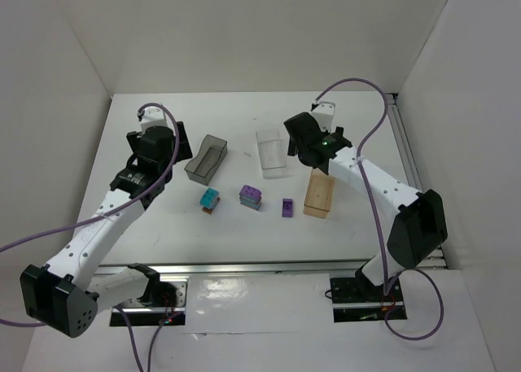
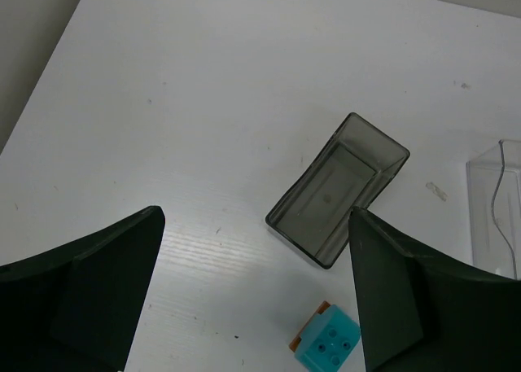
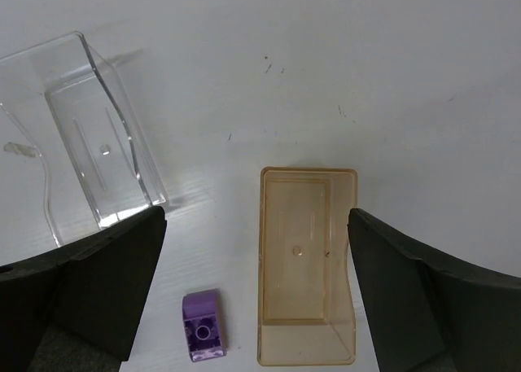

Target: Sort the legos into containers by color

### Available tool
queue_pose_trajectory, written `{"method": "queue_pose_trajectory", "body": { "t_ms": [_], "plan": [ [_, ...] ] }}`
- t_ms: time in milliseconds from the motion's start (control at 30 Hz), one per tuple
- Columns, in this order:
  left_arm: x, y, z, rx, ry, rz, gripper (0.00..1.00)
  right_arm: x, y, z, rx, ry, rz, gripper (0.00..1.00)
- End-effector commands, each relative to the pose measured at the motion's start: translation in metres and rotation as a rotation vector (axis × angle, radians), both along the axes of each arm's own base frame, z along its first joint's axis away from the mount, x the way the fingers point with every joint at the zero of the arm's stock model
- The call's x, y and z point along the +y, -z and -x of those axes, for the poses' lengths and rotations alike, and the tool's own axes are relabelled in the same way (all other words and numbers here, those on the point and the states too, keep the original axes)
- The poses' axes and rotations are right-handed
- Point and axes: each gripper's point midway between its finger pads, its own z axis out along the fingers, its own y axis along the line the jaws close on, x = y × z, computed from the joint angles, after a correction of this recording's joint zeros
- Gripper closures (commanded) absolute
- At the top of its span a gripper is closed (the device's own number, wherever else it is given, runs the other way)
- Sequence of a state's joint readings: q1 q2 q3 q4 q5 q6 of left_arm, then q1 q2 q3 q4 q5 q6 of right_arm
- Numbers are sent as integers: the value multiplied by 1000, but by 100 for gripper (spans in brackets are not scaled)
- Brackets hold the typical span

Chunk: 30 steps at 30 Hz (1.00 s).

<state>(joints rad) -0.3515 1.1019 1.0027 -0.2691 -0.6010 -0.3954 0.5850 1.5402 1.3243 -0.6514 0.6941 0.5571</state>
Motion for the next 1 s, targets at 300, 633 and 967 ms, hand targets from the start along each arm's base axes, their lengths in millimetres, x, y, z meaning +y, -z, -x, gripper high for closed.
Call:
{"method": "queue_pose_trajectory", "body": {
  "t_ms": [300,633,967],
  "plan": [
    [-15,-23,10,-55,82,25,1,119,10,16,32,-365,-199,1],
    [-37,-7,12,101,202,34,3,137,63,47,153,-467,-269,18],
    [-47,2,15,126,247,46,5,110,115,63,287,-342,-250,18]
  ]
}}
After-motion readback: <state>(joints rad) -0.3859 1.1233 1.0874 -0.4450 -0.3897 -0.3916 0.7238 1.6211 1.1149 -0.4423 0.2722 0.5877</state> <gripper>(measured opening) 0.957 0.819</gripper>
